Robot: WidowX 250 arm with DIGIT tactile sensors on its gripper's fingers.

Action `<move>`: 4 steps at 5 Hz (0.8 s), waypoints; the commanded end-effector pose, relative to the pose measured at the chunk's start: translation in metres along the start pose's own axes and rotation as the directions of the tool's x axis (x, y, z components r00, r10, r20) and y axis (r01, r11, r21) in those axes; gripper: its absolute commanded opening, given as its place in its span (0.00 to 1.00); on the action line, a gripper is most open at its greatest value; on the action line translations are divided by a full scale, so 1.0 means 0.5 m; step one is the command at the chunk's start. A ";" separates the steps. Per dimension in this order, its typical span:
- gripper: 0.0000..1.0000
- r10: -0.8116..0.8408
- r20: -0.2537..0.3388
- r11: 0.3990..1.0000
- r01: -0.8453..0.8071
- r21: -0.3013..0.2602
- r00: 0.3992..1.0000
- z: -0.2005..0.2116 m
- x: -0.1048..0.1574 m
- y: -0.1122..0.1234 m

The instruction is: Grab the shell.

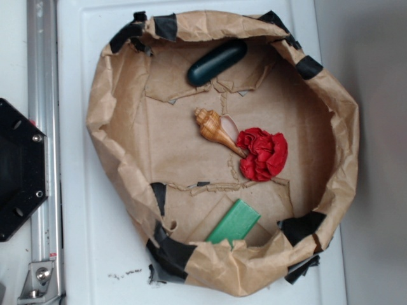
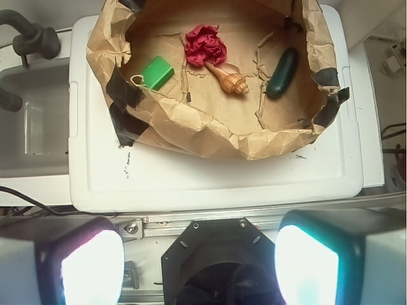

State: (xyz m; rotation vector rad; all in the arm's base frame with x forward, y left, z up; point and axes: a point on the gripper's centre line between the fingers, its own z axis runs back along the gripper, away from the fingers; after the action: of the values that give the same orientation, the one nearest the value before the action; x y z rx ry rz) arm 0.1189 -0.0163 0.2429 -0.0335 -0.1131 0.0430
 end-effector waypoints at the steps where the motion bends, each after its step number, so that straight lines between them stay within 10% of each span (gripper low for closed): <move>1: 1.00 0.000 0.000 1.000 0.000 0.000 1.000 0.000 0.000 0.000; 2: 1.00 -0.054 0.150 0.999 0.052 0.015 0.987 -0.042 0.099 0.073; 3: 1.00 -0.088 0.159 0.995 0.079 0.061 0.983 -0.050 0.165 0.105; 4: 1.00 -0.207 0.177 0.973 0.221 -0.067 0.962 -0.119 0.241 0.140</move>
State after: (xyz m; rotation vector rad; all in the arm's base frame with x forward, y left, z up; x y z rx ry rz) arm 0.2347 0.0492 0.1830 -0.0934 -0.2260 -0.2055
